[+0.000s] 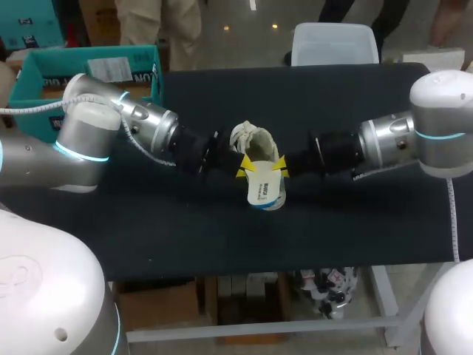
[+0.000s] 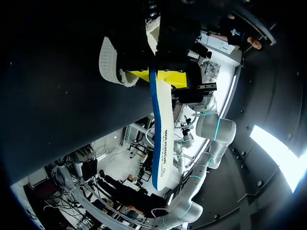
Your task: Open the shoe tongue, take the insole out of the shoe, put the insole back into the shoe, and pack the shoe into the shoebox
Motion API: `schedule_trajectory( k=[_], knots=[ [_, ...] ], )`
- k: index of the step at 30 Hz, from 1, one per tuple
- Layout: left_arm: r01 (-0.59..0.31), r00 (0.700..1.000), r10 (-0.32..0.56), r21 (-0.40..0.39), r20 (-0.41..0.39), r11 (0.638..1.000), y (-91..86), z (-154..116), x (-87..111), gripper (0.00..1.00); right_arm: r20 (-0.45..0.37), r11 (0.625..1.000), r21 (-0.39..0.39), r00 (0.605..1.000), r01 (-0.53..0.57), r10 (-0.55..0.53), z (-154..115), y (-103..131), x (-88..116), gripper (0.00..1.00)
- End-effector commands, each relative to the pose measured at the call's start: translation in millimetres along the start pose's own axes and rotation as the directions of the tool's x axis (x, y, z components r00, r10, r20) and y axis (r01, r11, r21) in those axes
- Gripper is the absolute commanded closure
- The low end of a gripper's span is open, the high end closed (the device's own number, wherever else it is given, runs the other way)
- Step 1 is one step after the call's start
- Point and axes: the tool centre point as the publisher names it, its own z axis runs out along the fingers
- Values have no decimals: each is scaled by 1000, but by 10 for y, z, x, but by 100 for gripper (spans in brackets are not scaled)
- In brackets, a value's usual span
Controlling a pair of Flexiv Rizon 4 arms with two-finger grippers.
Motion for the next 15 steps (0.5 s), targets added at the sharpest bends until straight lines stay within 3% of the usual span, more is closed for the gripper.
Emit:
schedule_trajectory(
  k=[1,15],
  knots=[
    [1,1000,-1,5,0,1000,-2,11,-13,100,-3,1000,3,1000,0,0,10,21,-6,100],
    [1,1000,-1,5,0,1000,-2,11,-13,100,15,1000,-9,1000,-13,13,60,101,-7,100]
  ],
)
